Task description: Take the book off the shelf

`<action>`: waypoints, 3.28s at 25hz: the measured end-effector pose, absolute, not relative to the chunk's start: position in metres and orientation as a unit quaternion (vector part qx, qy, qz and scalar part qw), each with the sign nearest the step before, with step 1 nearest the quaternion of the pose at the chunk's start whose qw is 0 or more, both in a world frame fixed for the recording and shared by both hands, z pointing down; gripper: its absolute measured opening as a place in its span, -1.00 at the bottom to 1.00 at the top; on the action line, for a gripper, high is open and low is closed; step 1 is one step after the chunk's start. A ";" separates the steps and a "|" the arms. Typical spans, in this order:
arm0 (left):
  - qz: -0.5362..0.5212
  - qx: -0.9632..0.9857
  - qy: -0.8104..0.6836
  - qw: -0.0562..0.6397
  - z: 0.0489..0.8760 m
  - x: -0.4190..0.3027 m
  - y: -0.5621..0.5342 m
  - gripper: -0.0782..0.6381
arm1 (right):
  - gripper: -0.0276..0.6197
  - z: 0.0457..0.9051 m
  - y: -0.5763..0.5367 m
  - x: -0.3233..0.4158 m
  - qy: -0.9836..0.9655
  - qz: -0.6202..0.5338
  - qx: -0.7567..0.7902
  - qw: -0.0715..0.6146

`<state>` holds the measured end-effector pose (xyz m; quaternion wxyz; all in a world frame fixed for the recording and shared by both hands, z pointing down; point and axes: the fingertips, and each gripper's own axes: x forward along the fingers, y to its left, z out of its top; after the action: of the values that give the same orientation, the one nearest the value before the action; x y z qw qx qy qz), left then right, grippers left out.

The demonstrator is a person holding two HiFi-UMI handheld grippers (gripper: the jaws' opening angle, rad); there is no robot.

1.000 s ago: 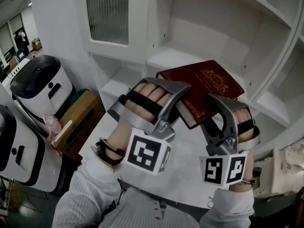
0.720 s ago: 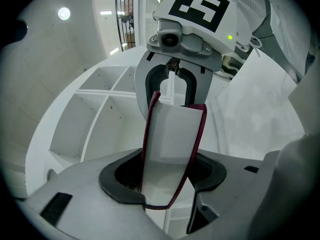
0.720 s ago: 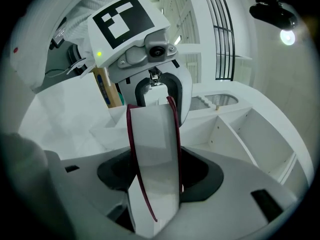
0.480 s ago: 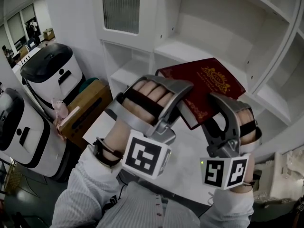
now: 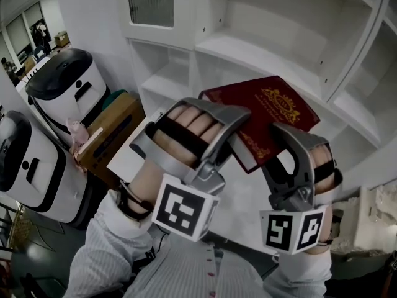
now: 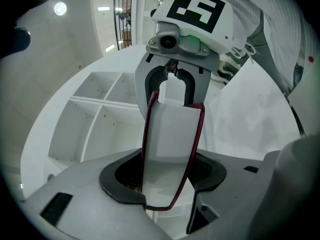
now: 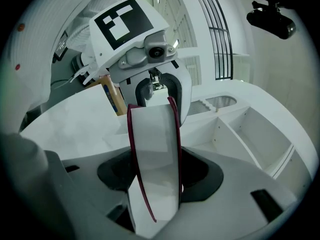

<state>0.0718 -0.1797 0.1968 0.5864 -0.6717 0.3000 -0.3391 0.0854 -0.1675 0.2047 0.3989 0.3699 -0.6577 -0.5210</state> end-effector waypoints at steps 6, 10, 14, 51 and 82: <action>-0.349 -0.703 0.268 0.560 0.240 0.096 -0.164 -0.09 | -0.19 0.246 -0.149 0.109 -0.678 -0.481 0.368 0.418; -0.361 -0.724 0.244 0.535 0.271 0.108 -0.160 -0.09 | -0.19 0.277 -0.145 0.121 -0.697 -0.446 0.358 0.433; -0.374 -0.744 0.214 0.510 0.303 0.118 -0.158 -0.09 | -0.19 0.310 -0.142 0.129 -0.720 -0.406 0.355 0.437; -0.419 -0.851 -0.063 0.310 0.522 0.103 -0.146 -0.10 | -0.20 0.512 -0.132 0.109 -0.815 -0.090 0.327 0.471; -0.428 -0.857 -0.089 0.272 0.550 0.089 -0.159 -0.10 | -0.21 0.537 -0.146 0.095 -0.827 -0.043 0.305 0.470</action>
<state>0.0894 -0.1586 0.5496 0.2718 -0.8571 -0.0894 -0.4284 0.0954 -0.1457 0.5373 0.4702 0.3048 -0.8271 -0.0432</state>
